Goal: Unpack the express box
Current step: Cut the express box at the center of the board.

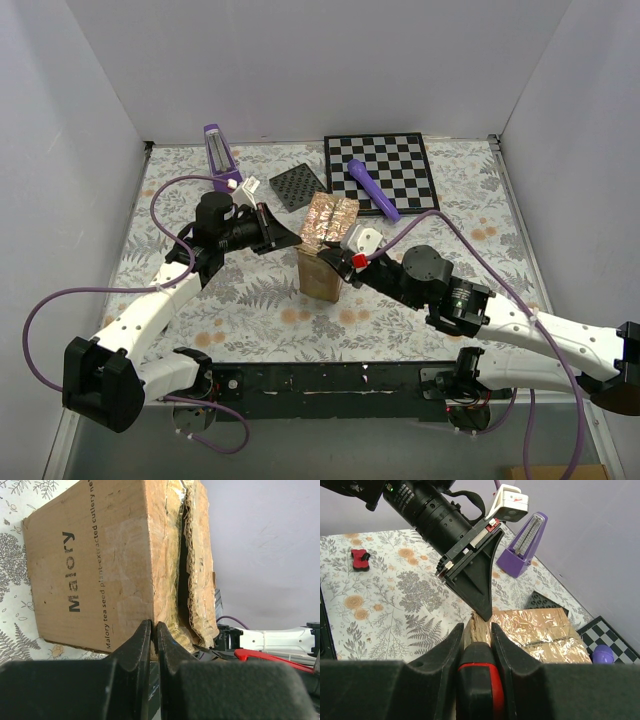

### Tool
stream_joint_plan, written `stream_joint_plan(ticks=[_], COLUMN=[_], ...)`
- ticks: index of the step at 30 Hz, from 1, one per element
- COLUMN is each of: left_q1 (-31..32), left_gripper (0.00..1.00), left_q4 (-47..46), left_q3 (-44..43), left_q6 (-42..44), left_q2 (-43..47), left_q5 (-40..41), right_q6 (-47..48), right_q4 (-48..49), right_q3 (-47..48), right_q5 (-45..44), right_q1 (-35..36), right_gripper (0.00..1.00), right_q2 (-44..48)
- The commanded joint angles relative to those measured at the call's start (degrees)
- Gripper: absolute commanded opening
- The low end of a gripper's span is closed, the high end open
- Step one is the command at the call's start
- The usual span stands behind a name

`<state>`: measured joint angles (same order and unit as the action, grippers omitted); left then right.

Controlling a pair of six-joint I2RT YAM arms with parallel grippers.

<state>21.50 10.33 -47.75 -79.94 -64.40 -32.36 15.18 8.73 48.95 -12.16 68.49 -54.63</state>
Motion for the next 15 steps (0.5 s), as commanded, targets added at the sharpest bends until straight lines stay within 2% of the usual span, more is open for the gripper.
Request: stream_joint_plan(ticks=[1, 8, 15], left_q1=[-1.0, -1.0, -1.0], left_gripper=[0.00, 0.00, 0.00], left_q4=[-0.4, -0.7, -0.5], left_q3=[-0.8, -1.2, -1.1], left_q6=[0.9, 1.6, 1.8], left_q2=[1.0, 0.9, 1.3], left_q5=[4.0, 2.8, 2.4], right_q6=[-0.9, -1.1, -1.0], right_q4=[-6.5, 16.0, 22.8], right_q3=[-1.0, -7.2, -5.6], right_q5=[-2.9, -0.3, 0.4], right_q1=[0.1, 0.1, 0.1], right_gripper=[0.01, 0.01, 0.01], right_q2=[2.6, 7.0, 2.2])
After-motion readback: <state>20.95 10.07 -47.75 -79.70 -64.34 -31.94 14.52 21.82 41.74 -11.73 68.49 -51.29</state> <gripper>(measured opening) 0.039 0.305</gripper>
